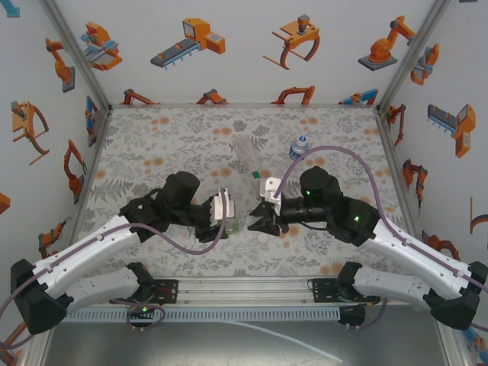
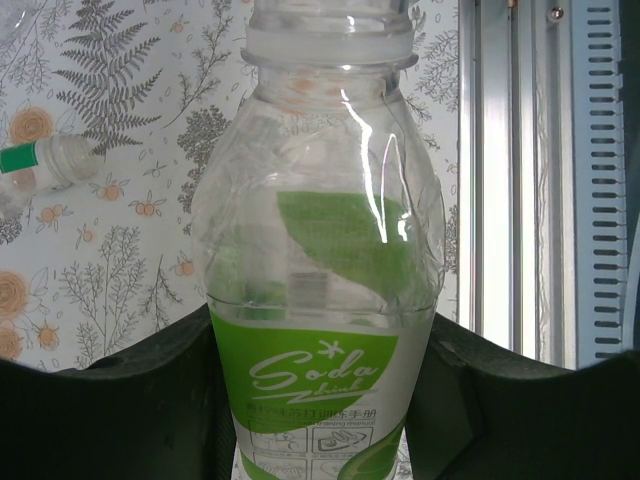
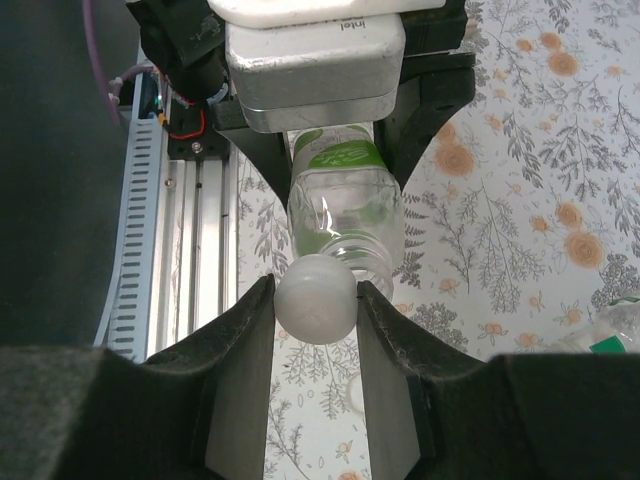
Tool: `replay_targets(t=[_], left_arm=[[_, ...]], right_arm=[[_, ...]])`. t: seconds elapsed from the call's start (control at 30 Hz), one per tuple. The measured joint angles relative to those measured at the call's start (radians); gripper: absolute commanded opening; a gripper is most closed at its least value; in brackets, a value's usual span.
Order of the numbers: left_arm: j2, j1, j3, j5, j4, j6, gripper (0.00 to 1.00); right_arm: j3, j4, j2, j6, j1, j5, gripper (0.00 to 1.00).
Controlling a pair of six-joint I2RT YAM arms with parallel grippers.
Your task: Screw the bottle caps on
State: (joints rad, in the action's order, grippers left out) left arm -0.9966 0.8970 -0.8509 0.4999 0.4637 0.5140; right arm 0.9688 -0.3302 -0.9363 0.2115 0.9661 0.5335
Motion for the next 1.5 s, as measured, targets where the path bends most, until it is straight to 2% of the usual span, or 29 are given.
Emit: replay_targets(t=[0.47, 0.93, 1.5], left_arm=[[0.002, -0.007, 0.000, 0.045, 0.004, 0.004, 0.00], [0.010, -0.008, 0.000, 0.098, 0.046, 0.076, 0.00], [0.004, -0.008, -0.017, 0.103, 0.038, 0.113, 0.00]], right_arm=[[0.000, 0.003, -0.002, 0.049, 0.020, -0.055, 0.02], [0.056, -0.080, -0.045, 0.103, 0.024, 0.052, 0.00], [0.078, -0.101, -0.030, 0.122, 0.033, 0.026, 0.00]])
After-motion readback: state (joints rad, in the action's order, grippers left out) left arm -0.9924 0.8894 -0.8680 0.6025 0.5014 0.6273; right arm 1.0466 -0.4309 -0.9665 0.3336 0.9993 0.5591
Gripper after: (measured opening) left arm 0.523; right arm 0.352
